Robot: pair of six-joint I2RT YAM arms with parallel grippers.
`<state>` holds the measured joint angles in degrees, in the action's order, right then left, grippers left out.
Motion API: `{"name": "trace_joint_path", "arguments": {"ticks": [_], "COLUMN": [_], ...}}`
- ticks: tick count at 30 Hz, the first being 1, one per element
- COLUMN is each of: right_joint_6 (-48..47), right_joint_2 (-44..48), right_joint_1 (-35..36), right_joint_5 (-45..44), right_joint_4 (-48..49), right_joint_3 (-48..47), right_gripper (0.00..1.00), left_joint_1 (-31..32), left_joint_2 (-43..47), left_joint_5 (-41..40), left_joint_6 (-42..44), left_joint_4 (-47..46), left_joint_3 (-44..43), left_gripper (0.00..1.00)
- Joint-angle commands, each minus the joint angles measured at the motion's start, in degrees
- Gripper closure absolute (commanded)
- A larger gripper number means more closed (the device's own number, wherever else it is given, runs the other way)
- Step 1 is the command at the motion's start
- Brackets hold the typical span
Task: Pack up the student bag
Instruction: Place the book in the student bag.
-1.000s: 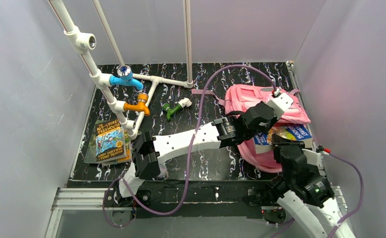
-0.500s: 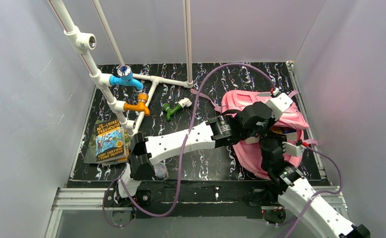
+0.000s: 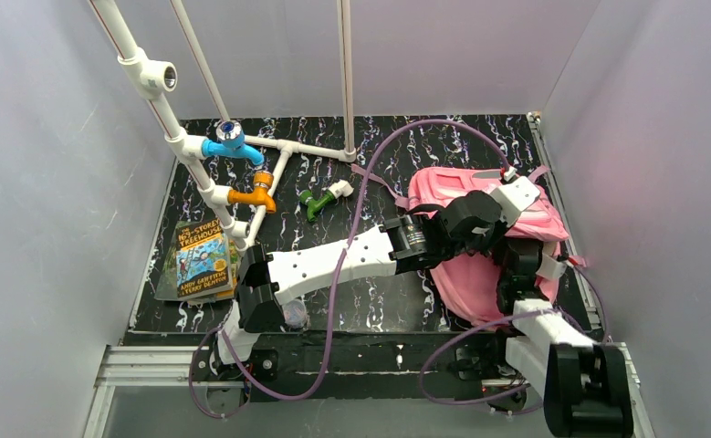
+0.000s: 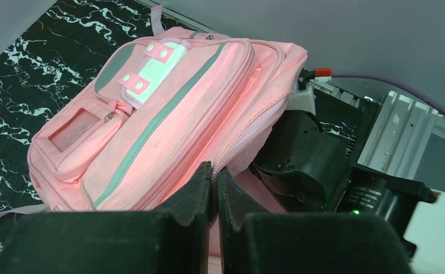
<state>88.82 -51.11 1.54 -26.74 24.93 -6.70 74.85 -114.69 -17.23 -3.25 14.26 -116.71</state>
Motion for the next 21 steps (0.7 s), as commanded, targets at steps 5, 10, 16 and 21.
{"name": "trace_joint_path", "arguments": {"ticks": [5,10,16,21], "right_joint_6": [-2.52,-9.29,-22.53,-31.26], "right_joint_2": [-13.57,-8.23,3.42,11.18], "right_joint_1": [-0.93,-0.93,-0.93,-0.93], "right_joint_5": [13.95,19.45,22.89,18.44], "right_joint_4": [19.31,1.37,-30.89,-45.44], "right_joint_3": [-5.05,-7.36,-11.52,-14.20], "right_gripper": [0.55,0.03,0.02,0.10], "left_joint_1": [0.12,0.04,-0.64,-1.36], "left_joint_2": [5.84,5.45,6.38,7.54], "left_joint_5": [-1.46,-1.47,-1.32,-0.85], "left_joint_6": [-0.53,-0.69,-1.21,-1.85], "left_joint_4": [-4.15,-4.24,-4.81,-5.40], "left_joint_3": [-0.66,-0.51,1.12,2.87], "left_gripper": [1.00,1.00,1.00,1.00]}}
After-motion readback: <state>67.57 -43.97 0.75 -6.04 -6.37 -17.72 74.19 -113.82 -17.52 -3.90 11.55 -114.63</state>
